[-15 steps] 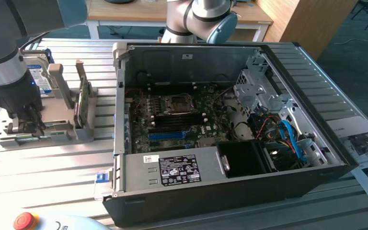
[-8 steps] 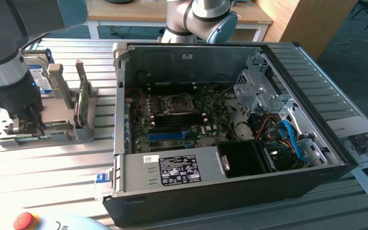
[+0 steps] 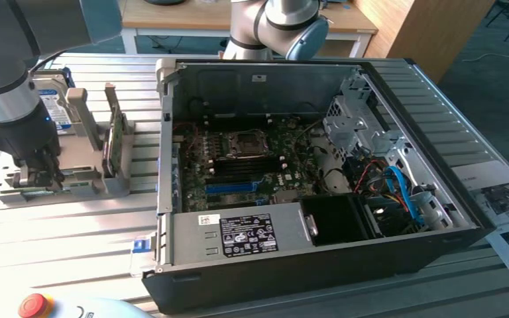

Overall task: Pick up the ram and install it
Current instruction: 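Pick up the ram and move it above insertion slot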

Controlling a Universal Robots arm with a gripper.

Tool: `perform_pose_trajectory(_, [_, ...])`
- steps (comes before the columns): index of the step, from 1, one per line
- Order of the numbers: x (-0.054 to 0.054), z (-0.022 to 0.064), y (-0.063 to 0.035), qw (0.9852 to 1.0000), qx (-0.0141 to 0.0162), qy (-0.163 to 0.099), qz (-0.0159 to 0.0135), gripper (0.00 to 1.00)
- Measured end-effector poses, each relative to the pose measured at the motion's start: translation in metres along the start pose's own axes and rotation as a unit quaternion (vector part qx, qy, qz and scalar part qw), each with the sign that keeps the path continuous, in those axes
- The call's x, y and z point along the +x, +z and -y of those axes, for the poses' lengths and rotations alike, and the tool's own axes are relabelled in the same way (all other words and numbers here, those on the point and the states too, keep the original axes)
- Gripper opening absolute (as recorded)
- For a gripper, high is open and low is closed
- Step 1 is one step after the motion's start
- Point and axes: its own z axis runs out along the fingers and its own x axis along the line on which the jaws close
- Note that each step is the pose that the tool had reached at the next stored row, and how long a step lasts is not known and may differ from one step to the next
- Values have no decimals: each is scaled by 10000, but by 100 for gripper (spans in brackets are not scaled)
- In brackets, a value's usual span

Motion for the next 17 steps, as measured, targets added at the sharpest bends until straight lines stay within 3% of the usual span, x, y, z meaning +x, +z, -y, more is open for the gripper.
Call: perform_pose_trajectory(17, [1, 18, 32, 10000, 0, 0, 0, 24])
